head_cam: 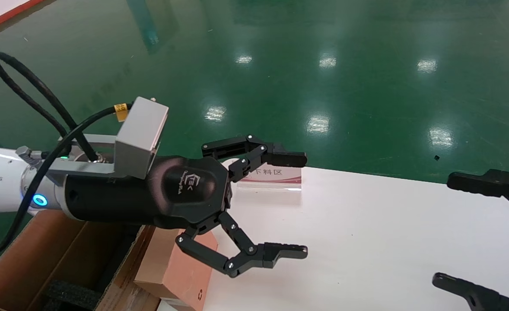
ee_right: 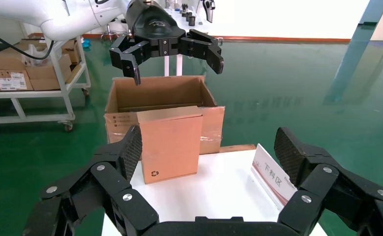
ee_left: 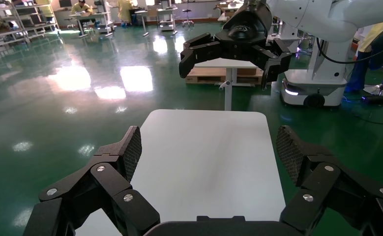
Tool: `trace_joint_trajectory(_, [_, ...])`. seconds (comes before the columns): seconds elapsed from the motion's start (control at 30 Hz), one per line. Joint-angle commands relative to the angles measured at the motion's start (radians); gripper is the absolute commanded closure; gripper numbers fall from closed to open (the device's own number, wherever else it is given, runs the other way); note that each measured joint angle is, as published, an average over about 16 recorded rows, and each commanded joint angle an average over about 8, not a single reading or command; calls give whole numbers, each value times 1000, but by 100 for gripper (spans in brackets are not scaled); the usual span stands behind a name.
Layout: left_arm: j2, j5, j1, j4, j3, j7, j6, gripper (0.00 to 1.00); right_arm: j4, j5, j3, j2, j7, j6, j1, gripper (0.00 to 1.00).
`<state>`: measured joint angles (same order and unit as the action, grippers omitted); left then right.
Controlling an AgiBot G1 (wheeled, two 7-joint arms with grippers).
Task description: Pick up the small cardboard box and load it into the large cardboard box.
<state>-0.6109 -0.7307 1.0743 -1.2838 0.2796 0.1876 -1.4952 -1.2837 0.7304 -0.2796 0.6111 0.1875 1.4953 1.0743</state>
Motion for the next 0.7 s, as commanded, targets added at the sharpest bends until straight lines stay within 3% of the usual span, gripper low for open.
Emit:
trace_joint_trajectory(0.03, [0, 0, 0, 0, 0, 0, 0, 0, 0, 0, 0, 0, 0, 0, 0, 0])
trace_joint_trajectory(0.4, [18, -48, 5, -12, 21, 41, 23, 0, 1, 0, 0, 0, 0, 0, 0, 0])
trace_joint_trajectory(0.57, [43, -135, 50, -41, 63, 132, 38, 0, 1, 0, -1, 0, -1, 0, 1, 0])
trace_joint_trajectory(0.7, [59, -261, 147, -60, 119, 223, 9, 0, 1, -1, -1, 0, -1, 0, 1, 0])
